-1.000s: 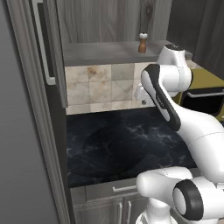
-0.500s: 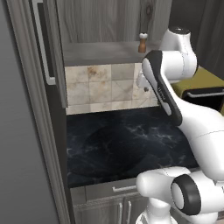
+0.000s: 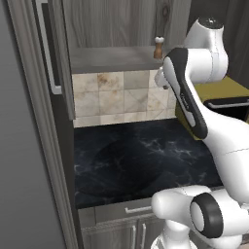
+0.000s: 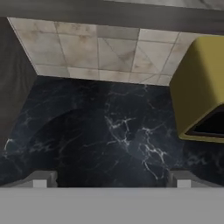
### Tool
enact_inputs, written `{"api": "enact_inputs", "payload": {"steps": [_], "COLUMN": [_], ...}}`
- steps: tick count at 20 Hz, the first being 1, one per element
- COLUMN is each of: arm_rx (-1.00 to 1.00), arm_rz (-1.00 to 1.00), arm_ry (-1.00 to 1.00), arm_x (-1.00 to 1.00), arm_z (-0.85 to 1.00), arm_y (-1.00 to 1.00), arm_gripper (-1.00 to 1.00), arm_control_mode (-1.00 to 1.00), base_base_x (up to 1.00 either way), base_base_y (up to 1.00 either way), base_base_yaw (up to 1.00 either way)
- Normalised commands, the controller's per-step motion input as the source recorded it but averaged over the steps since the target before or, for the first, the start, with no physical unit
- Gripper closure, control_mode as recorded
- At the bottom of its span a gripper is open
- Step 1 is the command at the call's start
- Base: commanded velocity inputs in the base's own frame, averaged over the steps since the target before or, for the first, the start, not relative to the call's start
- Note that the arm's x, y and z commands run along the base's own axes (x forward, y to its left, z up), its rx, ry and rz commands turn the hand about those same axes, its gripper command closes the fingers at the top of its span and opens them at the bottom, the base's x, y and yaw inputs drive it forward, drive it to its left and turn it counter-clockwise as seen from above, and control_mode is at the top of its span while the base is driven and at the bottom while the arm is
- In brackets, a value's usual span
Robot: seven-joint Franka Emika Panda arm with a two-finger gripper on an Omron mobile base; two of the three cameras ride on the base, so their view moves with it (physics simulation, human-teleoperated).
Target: Retrieve the shaker from the cabinet and place it next the steak on a plate on the dining table.
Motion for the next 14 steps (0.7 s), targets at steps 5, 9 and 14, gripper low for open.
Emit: {"api": "enact_inputs", "payload": {"steps": [5, 9, 14], "arm_rx": [0.00, 0.00, 0.00], "arm_rz": [0.00, 0.00, 0.00], "arm_ry": [-0.22, -0.14, -0.07], "arm_x": [0.00, 0.00, 0.00], "arm_z": [0.14, 0.24, 0.41], "arm_y": [-0.02, 0.00, 0.00], "arm_gripper": [-1.00, -1.00, -1.00], "arm_control_mode": [-1.00, -1.00, -1.00], "base_base_x": [0.00, 0.00, 0.00], "base_base_y": [0.00, 0.00, 0.00], "base_base_yaw": [0.00, 0.00, 0.00]}}
